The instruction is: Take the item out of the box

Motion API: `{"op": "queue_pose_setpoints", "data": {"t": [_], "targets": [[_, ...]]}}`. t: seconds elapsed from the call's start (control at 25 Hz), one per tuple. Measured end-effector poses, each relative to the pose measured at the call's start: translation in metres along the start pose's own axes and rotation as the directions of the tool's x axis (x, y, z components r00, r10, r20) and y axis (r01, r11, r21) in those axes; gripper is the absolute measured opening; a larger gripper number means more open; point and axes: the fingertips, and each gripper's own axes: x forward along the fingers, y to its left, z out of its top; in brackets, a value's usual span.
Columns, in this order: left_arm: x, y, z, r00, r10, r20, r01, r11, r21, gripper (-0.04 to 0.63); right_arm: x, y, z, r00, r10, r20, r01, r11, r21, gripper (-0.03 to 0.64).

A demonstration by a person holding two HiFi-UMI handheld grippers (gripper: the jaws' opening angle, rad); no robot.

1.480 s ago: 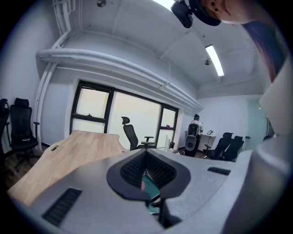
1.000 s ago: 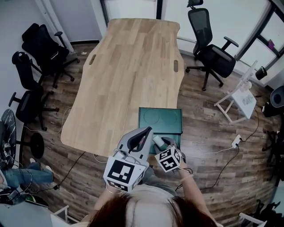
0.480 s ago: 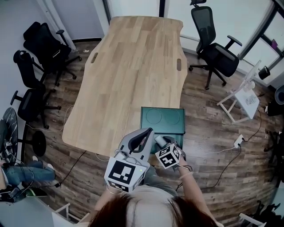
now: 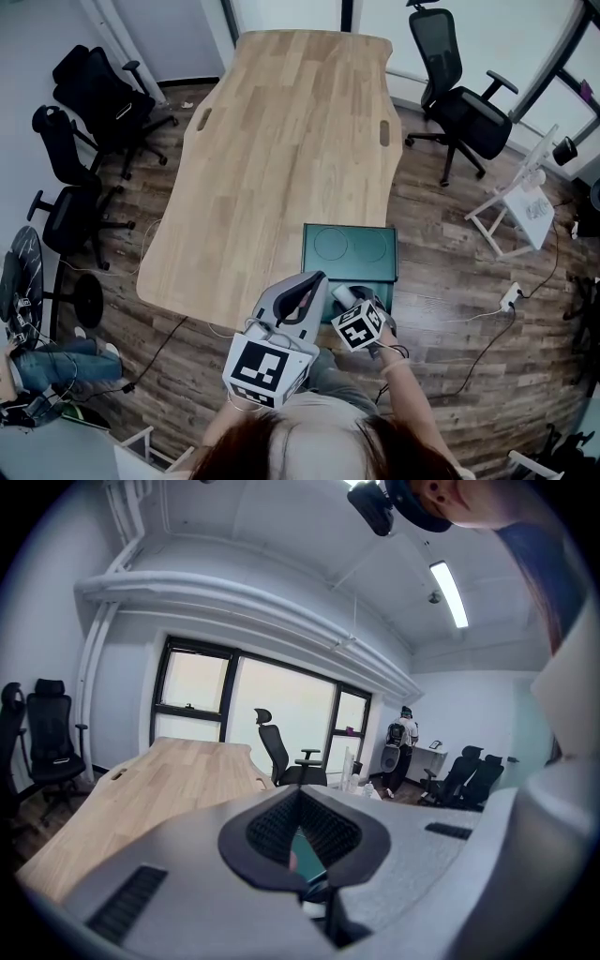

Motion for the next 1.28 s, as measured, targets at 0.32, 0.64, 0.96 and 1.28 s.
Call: {"op": "queue_pose_setpoints", "data": {"t": [0.32,0.64,0.96,1.28], "targets": [[-0.002,0.002,-0.003,1.000,0.013,-0.008,-0.013,1.000,-0.002,0.008,0.006,-0.001,-0.003,1.000,-0.014,-0.012,0.014,1.000,-0.006,0.207],[-0.005,0.002,-0.003,1.000,0.015,-0.009,-0.015,1.000,0.000,0.008,0.006,-0.003,-0.002,1.000,-0.028,-0.007,0.029,1.000,0.011,0.202],[-0.015,-0.001,-0.001,1.000,0.016,0.004,-0.016,1.000,0.004,0.008,-0.004,0.000,0.003,0.999,-0.043,0.017,0.043,0.999,0.020,0.201],[-0.026,-0.005,0.001,1.000,0.013,0.021,-0.013,1.000,0.007,0.008,-0.020,0.002,0.011,0.996,-0.075,0.058,0.073,0.997,0.030,0.199]]}}
